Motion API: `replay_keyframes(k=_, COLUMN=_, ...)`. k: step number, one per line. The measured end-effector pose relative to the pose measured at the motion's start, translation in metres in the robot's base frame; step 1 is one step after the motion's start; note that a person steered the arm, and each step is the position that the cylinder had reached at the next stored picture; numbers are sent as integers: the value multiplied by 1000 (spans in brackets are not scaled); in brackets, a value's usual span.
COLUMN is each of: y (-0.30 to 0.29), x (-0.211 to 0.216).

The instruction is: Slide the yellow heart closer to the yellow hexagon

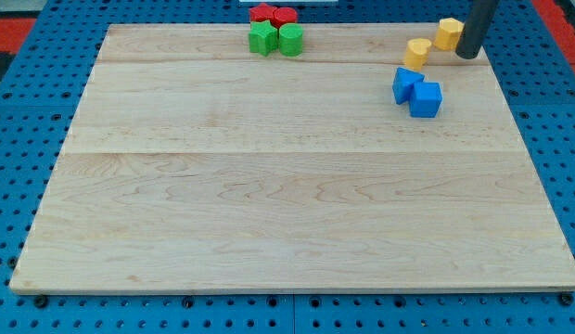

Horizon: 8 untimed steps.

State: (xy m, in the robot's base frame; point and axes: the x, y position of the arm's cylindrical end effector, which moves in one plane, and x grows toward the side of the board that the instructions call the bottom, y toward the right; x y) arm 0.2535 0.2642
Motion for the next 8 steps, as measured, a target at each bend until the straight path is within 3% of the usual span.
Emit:
replay_keyframes(k=1, y=-1, x=-45)
replay_keyframes(k=2, y=-6, x=-47)
replay_keyframes(k=3, y=-17, x=-14)
replay_keyframes(k=5, y=-115, x=-41)
replay_keyframes(k=6, y=-182, x=-17)
replay_keyframes(k=7, y=-162, x=33)
replay_keyframes(k=8, y=-97, x=35)
